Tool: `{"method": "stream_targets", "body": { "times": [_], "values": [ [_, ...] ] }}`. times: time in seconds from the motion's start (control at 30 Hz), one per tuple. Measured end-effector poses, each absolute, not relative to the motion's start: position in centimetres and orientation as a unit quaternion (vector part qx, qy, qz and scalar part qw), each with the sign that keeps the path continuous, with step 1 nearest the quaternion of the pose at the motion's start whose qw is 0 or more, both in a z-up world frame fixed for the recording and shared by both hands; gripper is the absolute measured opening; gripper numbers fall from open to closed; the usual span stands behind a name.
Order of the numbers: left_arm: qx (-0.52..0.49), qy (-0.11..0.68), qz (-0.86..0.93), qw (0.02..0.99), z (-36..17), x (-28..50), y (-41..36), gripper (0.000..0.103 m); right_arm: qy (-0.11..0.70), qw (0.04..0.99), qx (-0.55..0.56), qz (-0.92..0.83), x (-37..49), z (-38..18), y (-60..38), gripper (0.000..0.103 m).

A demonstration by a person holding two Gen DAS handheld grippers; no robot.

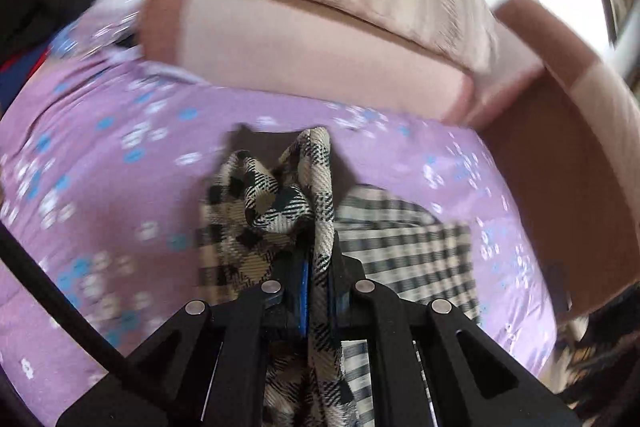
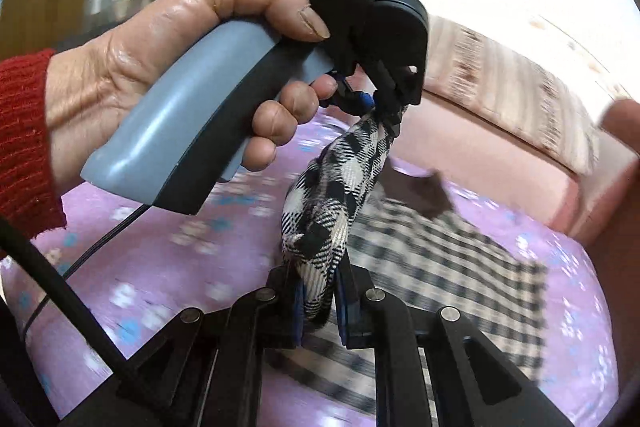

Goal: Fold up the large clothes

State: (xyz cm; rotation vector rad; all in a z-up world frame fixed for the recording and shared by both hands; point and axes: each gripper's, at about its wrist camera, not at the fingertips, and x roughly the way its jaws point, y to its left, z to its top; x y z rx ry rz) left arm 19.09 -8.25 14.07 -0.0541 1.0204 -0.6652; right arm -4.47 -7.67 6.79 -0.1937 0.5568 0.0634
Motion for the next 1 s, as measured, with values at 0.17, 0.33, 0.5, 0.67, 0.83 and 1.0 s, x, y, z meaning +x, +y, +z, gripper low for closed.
{"method": "stream_targets", "body": {
  "times": [0.17, 0.33, 0.5, 0.67, 0.83, 1.0],
  "values": [
    [0.020, 0.488, -0.349, 0.800, 13.2, 16.7, -19.0, 0.006, 0.298, 0.952, -0.073, -0.021, -6.6, 6.7, -15.2, 0.013],
    [0.083, 0.505, -0.348, 0.785, 10.1, 13.9, -26.9, 0.008, 0.355, 0.933, -0.028, -0.054, -7.6, 3.9, -21.9, 0.013],
    [0.063, 0.529, -0.362, 0.765, 9.8, 13.1, -27.9, 0.017, 0.402, 0.914, 0.043, -0.024, -8.1, 2.0, -25.0, 0.017],
    [0.019, 0.484, -0.361, 0.797, 14.6, 11.7, -24.0, 0.057, 0.416, 0.905, 0.085, 0.033, -9.1, 3.4, -28.5, 0.032],
    [0.054, 0.443, -0.295, 0.845, 15.9, 9.2, -17.9, 0.060, 0.339, 0.921, 0.193, 0.018, -10.4, 6.7, -34.3, 0.052],
    [0.069, 0.451, -0.259, 0.852, 12.7, 6.4, -13.2, 0.060, 0.331, 0.884, 0.325, 0.055, -5.6, 5.4, -37.8, 0.053]
  ]
}}
